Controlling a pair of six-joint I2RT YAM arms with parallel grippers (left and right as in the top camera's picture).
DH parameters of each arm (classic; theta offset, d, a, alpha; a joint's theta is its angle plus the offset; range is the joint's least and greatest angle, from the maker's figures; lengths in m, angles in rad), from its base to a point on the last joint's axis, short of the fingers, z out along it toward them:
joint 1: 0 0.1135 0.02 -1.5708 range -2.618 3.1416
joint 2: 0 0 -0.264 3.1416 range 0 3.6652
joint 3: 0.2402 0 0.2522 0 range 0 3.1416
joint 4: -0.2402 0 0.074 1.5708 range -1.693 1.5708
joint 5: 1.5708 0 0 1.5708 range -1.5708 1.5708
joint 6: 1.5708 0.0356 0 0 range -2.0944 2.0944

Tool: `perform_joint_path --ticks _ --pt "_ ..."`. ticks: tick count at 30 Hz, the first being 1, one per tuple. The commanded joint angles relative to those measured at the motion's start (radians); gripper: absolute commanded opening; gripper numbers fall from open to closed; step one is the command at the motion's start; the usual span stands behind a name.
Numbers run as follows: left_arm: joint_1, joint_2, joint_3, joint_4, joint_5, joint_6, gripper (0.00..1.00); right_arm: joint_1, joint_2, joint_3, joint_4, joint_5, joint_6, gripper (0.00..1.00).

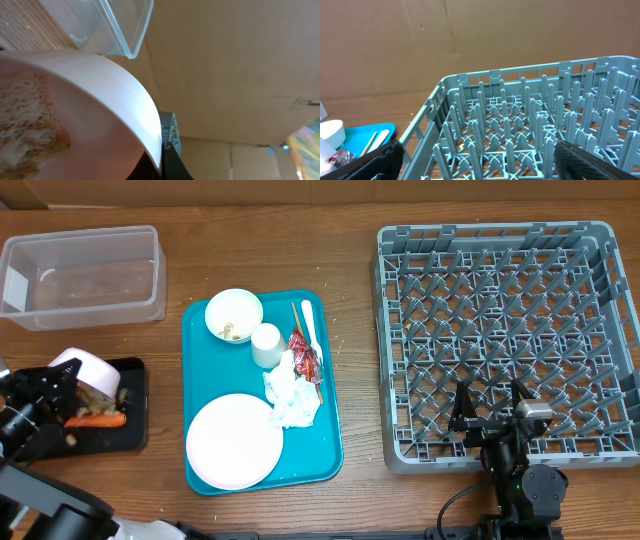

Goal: Sort waste into correct bins and load items into the dishwasher rack
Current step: 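Lift the bowl over the black tray and tip its contents out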

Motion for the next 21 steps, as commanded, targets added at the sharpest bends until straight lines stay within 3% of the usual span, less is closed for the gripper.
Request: perform_joint_path --ticks 1,21 --pt "0.0 0.061 -0.006 0.003 0.079 0.042 0.04 -0.002 -0.011 -0.011 0.004 0.006 -0.006 1.0" --pt "0.098 0.116 -0.007 -0.032 0.222 0.018 0.04 -0.002 -0.011 -0.01 0.004 0.006 -0.006 1.0"
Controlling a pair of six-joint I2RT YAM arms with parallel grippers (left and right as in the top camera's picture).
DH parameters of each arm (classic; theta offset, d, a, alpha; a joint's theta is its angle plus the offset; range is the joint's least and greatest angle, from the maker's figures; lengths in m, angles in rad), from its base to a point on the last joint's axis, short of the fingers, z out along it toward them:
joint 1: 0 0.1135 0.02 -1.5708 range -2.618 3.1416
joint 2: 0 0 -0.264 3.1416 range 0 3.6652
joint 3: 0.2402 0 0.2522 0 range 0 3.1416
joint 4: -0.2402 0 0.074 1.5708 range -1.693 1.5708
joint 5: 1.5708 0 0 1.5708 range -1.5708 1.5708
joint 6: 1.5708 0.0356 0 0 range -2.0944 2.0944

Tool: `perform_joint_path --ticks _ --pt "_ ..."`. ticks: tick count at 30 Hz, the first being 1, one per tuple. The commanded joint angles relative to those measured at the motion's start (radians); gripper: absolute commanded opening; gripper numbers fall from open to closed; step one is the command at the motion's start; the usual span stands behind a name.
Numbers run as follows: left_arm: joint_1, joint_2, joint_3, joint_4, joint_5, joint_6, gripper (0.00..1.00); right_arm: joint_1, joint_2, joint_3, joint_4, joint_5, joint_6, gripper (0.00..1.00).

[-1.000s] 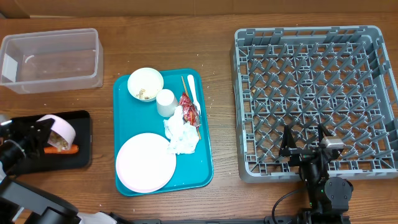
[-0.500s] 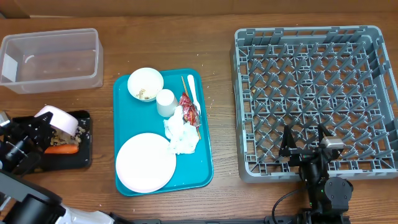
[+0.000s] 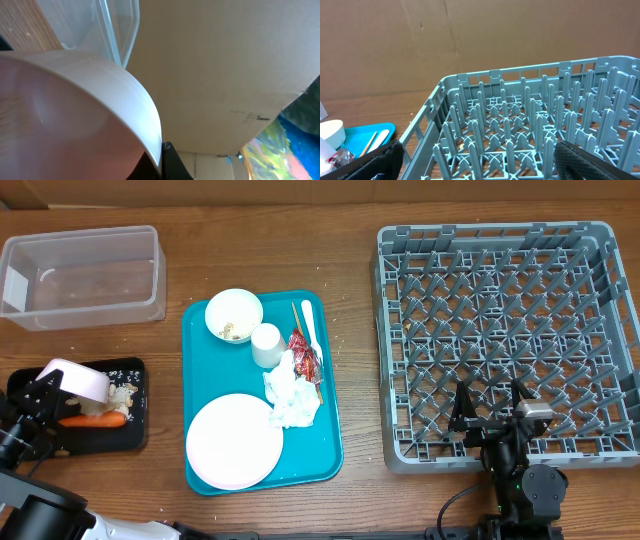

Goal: Sort waste into correct bins and load items into the dishwasher rack
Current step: 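Lift the bowl over the black tray and tip its contents out, then return the emptied bowl to the teal tray and release it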

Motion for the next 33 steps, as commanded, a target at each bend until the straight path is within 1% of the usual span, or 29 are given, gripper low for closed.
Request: perform_joint_path --ticks 1,4,6,9,12,14,17,20,23,28,30,33 --pt "-0.003 0.009 -0.006 -0.009 0.079 0.002 0.04 -0.002 -0.011 -0.01 0.003 0.006 -0.006 1.0" --pt "-0.003 0.009 -0.006 0.0 0.081 0.0 0.04 -0.002 -0.011 -0.011 0.003 0.006 -0.006 1.0" --pt "-0.005 0.009 -0.006 -0.043 0.081 -0.006 0.04 -0.002 -0.011 -0.01 0.003 0.006 -0.006 1.0" --pt "-0.016 0.009 -0.006 -0.055 0.072 0.04 0.04 -0.002 -0.011 -0.011 0.003 0.006 -0.006 1.0" --pt "-0.028 0.009 -0.006 -0.061 0.065 0.042 0.04 -0.002 -0.011 -0.011 0.003 0.006 -0.006 1.0" --pt "-0.042 0.007 -0.005 -0.086 0.066 0.072 0.04 -0.002 -0.011 -0.011 0.003 0.006 -0.006 1.0" --pt "-0.075 0.0 -0.003 -0.133 0.064 0.15 0.05 -0.002 -0.011 -0.01 0.003 0.006 -0.006 1.0" --pt "-0.126 -0.027 0.009 -0.193 0.04 0.212 0.04 -0.002 -0.011 -0.01 0.003 0.006 -0.006 1.0" --pt "-0.199 -0.08 0.056 -0.26 -0.097 0.252 0.04 -0.002 -0.011 -0.01 0.003 0.006 -0.006 1.0" --pt "-0.399 -0.201 0.185 -0.334 -0.319 0.24 0.04 -0.002 -0.011 -0.011 0.003 0.006 -0.006 1.0" --pt "-0.505 -0.244 0.229 -0.337 -0.478 0.181 0.04 -0.002 -0.011 -0.011 0.003 0.006 -0.006 1.0" --pt "-0.69 -0.284 0.264 -0.321 -0.82 0.048 0.04 -0.002 -0.011 -0.011 0.003 0.006 -0.006 1.0"
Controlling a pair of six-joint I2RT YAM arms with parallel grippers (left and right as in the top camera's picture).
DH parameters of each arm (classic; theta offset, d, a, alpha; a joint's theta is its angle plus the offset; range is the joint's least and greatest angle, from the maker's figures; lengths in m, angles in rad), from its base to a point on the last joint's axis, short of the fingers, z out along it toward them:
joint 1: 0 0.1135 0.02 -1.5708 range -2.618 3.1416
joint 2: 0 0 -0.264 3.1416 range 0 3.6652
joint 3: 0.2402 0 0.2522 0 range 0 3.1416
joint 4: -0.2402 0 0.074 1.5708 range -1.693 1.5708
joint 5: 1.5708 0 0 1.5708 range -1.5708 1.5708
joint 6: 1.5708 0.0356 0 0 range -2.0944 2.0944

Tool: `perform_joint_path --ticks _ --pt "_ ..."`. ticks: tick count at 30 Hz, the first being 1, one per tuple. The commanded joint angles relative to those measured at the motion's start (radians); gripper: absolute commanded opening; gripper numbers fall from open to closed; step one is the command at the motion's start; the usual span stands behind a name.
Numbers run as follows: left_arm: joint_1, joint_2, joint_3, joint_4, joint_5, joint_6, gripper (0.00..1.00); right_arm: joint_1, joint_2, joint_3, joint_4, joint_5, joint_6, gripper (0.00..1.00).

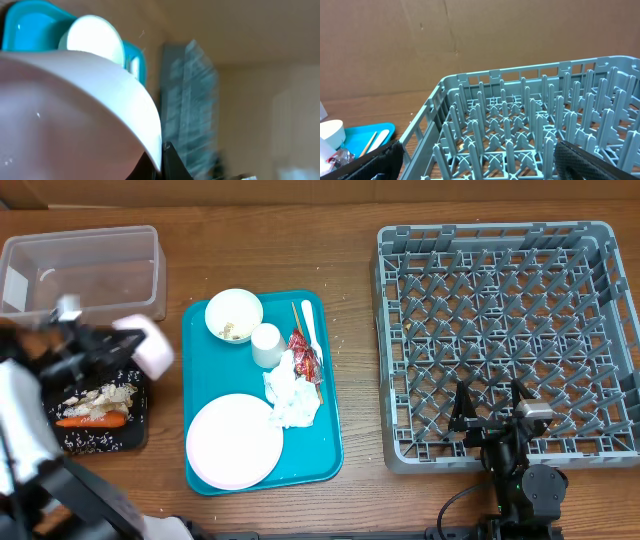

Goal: Sort waste into correct bins and load items into the dishwasher rack
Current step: 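Return the emptied bowl to the teal tray and release it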

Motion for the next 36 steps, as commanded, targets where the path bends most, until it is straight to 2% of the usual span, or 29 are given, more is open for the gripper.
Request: perform_joint_path --ticks 1,3,7,10,12,21,29,36 --pt "-0.205 -0.057 0.039 0.012 -0.502 -0.163 0.04 -0.002 -0.011 -0.011 0.004 0.006 -0.006 1.0" --pt "-0.335 -0.054 0.038 0.024 -0.676 -0.23 0.04 -0.002 -0.011 -0.011 0.004 0.006 -0.006 1.0" --pt "-0.554 -0.026 0.037 0.051 -0.916 -0.315 0.05 -0.002 -0.011 -0.011 0.004 0.006 -0.006 1.0" --pt "-0.658 0.018 0.036 0.088 -1.086 -0.409 0.06 -0.002 -0.011 -0.011 0.004 0.006 -0.006 1.0" --pt "-0.691 0.054 0.036 0.109 -1.13 -0.431 0.06 -0.002 -0.011 -0.011 0.004 0.006 -0.006 1.0" --pt "-0.705 0.192 0.036 0.121 -1.113 -0.43 0.04 -0.002 -0.011 -0.01 0.004 0.006 -0.006 1.0" --pt "-0.724 0.223 0.036 0.158 -1.022 -0.393 0.04 -0.002 -0.011 -0.01 0.003 0.006 -0.006 1.0" --pt "-0.758 0.225 0.032 0.172 -1.03 -0.39 0.14 -0.002 -0.011 -0.011 0.004 0.006 -0.006 1.0"
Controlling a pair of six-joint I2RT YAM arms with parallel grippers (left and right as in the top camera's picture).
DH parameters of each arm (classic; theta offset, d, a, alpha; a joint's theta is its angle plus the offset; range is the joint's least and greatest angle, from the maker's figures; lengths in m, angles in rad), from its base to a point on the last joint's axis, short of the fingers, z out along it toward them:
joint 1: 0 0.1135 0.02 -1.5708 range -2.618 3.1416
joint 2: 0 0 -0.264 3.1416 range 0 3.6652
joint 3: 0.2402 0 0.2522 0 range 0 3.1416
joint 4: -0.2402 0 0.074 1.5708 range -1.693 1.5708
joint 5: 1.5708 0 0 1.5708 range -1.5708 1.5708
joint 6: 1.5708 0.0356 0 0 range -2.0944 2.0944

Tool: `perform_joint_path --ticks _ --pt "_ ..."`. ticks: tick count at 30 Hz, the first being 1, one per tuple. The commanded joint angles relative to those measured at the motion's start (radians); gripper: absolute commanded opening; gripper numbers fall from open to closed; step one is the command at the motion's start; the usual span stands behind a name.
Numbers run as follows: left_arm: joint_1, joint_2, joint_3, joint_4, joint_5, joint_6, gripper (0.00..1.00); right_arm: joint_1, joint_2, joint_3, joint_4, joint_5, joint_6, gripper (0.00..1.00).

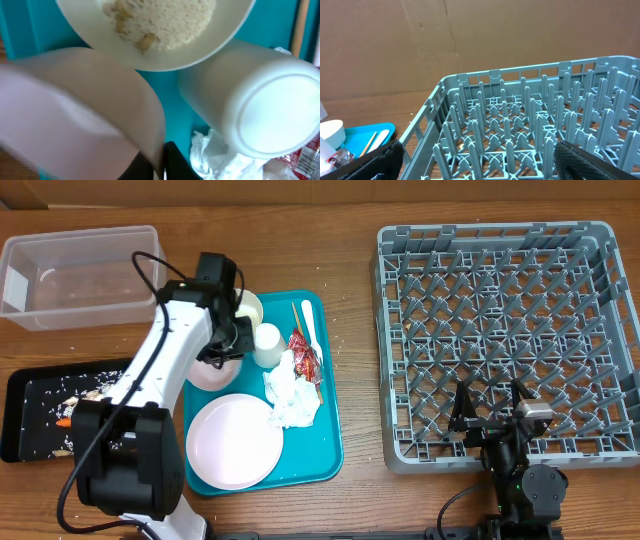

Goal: Sort waste into correct bins and load items into the dishwasher rack
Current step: 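Return the emptied bowl to the teal tray and release it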

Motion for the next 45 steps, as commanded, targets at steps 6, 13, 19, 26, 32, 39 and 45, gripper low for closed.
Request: perform_joint_path --ticks 6,13,19,26,32,39,45 --pt "-0.011 0.011 -0.003 0.006 0.011 0.008 0.19 -0.002 -0.011 -0.011 0.004 0.006 -0.006 1.0" --pt "-0.011 0.008 0.041 -0.048 0.01 0.031 0.21 -0.002 -0.011 -0.011 0.004 0.006 -0.006 1.0" --pt "0.004 0.006 0.198 -0.101 -0.066 0.03 0.88 -0.002 -0.011 -0.01 0.004 0.006 -0.006 1.0" --pt "0.07 0.006 0.258 -0.043 -0.006 -0.012 1.0 -0.002 -0.011 -0.011 0.004 0.006 -0.006 1.0" --pt "0.069 0.015 0.259 -0.029 -0.013 -0.014 1.0 -0.002 -0.011 -0.011 0.004 0.006 -0.006 1.0" --pt "0.077 0.061 0.313 -0.069 0.079 0.044 0.94 -0.002 -0.011 -0.01 0.004 0.006 -0.006 1.0" --pt "0.075 0.143 0.364 -0.153 0.139 0.1 0.94 -0.002 -0.011 -0.011 0.004 0.006 -0.006 1.0"
